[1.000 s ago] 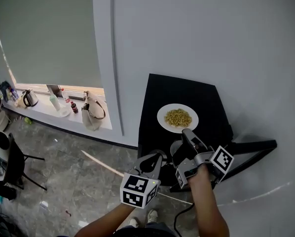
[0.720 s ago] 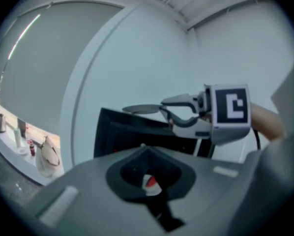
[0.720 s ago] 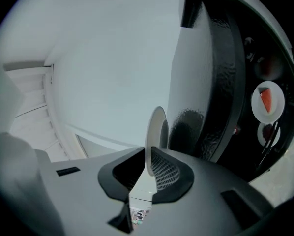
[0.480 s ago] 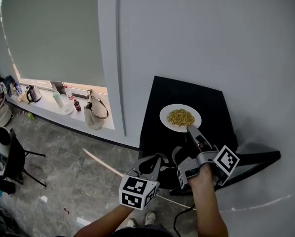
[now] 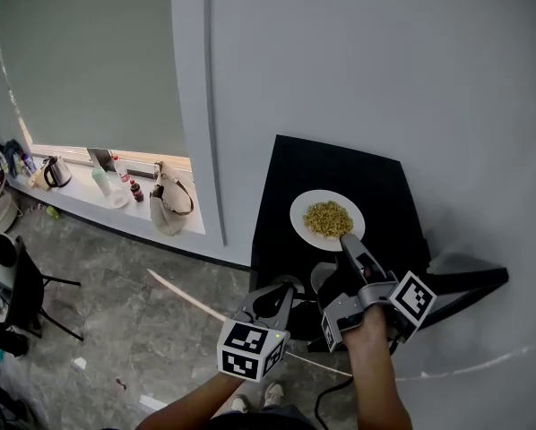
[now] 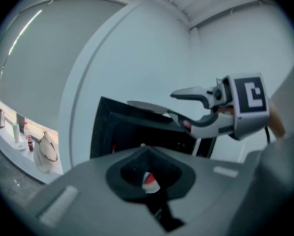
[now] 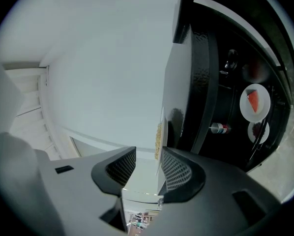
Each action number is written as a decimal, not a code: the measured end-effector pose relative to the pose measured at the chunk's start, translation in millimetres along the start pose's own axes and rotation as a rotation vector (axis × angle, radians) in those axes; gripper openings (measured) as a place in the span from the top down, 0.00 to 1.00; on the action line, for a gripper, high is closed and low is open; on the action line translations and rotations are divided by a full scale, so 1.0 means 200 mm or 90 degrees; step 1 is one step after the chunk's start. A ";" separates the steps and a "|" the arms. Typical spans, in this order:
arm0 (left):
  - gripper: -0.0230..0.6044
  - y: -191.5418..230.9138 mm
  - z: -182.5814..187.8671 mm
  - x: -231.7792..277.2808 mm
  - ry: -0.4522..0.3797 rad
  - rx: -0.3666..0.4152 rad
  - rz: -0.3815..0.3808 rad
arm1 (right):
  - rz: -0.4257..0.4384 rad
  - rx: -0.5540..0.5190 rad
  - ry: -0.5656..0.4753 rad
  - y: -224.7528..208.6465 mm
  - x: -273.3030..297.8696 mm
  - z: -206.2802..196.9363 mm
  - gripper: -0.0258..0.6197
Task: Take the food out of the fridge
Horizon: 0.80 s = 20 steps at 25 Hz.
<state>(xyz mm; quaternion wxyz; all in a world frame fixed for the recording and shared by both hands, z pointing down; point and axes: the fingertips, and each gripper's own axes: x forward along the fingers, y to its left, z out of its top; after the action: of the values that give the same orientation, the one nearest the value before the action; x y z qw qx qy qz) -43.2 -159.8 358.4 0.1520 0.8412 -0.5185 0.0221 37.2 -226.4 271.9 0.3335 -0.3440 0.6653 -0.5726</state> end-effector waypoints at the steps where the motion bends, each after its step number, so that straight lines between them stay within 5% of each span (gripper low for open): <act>1: 0.97 0.00 0.00 0.00 0.000 -0.001 -0.001 | -0.002 0.000 0.000 -0.01 0.00 0.00 0.75; 13: 0.97 -0.01 0.01 0.00 -0.001 -0.002 -0.014 | -0.016 0.026 -0.017 -0.07 -0.03 0.02 0.76; 20: 0.97 -0.06 0.02 -0.07 -0.004 0.004 -0.023 | -0.011 -0.054 -0.005 -0.06 -0.17 -0.06 0.76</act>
<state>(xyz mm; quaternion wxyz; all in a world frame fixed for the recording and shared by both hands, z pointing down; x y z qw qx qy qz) -38.7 -143.6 349.3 0.1482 0.8508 -0.5039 0.0181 46.8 -192.2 287.0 0.3164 -0.3657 0.6848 -0.5452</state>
